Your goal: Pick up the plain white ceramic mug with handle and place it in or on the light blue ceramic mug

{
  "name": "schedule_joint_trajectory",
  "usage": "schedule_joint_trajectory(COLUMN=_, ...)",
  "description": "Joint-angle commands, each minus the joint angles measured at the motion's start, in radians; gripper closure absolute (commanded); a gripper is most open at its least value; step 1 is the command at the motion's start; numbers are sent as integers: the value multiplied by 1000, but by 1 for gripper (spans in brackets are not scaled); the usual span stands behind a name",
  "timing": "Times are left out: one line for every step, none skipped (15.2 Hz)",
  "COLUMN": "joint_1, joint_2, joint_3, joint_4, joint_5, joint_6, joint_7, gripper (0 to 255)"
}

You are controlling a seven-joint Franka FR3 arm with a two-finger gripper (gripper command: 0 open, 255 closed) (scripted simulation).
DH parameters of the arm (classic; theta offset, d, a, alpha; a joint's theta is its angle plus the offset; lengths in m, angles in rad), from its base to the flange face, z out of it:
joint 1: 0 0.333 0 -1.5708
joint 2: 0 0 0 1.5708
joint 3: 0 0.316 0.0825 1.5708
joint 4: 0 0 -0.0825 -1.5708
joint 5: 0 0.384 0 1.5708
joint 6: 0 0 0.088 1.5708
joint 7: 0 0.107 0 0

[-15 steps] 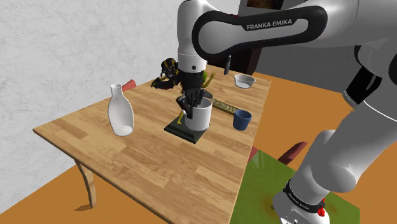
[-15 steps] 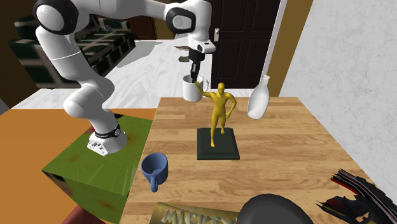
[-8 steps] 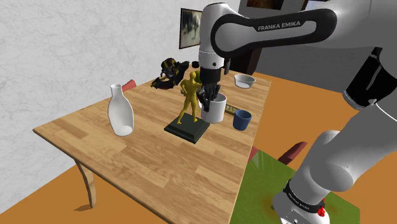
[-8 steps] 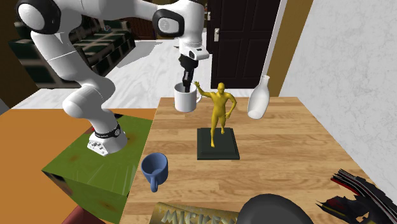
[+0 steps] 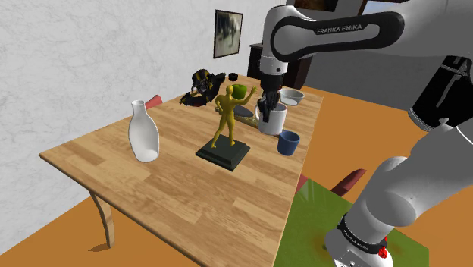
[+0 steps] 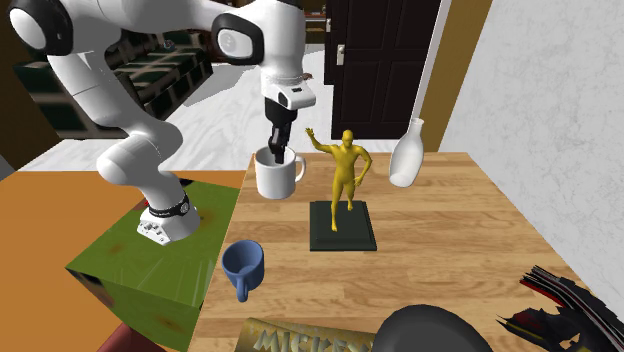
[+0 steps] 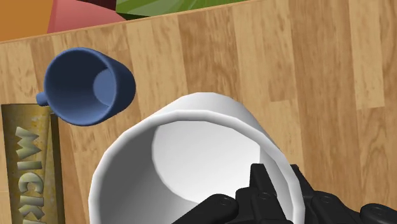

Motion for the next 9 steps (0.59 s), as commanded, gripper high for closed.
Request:
schedule_joint_trajectory(joint_1=-19, joint_2=-17, joint_3=-32, joint_4=-12, joint_5=-14, joint_6=-4, joint_7=-47, gripper=255)
schedule_joint_trajectory(joint_1=-29, joint_2=-19, joint_3=-49, joint_4=-14, joint_5=-23, joint_6=-6, joint_7=-71, gripper=255)
schedule_joint_trajectory(joint_1=-39, joint_2=-21, joint_3=-66, joint_4=-14, joint_5=-31, joint_6=-7, joint_7=-95, gripper=255)
schedule_joint_trajectory(joint_1=-49, joint_2=-22, joint_3=-82, joint_4=-13, joint_5=-40, joint_6=-8, joint_7=-119, gripper=255)
schedule_joint_trajectory(joint_1=-59, joint_2=-21, joint_3=-99, joint_4=-11, joint_5=-48, joint_6=-9, joint_7=-143, gripper=255)
schedule_joint_trajectory(joint_1=-69, joint_2=-20, joint_3=-116, joint_4=-8, joint_5=-57, joint_6=-9, joint_7=-167, gripper=255)
schedule_joint_trajectory(joint_1=-79, joint_2=-17, joint_3=-133, joint_4=-4, joint_5=-65, joint_6=-10, joint_7=-191, gripper=255)
schedule_joint_trajectory(joint_1=-89, joint_2=-13, joint_3=-149, joint_4=1, joint_5=-73, joint_6=-10, joint_7=-215, gripper=255)
schedule_joint_trajectory(joint_1=-99, joint_2=-8, joint_3=-166, joint_4=8, joint_5=-81, joint_6=-11, joint_7=-239, gripper=255)
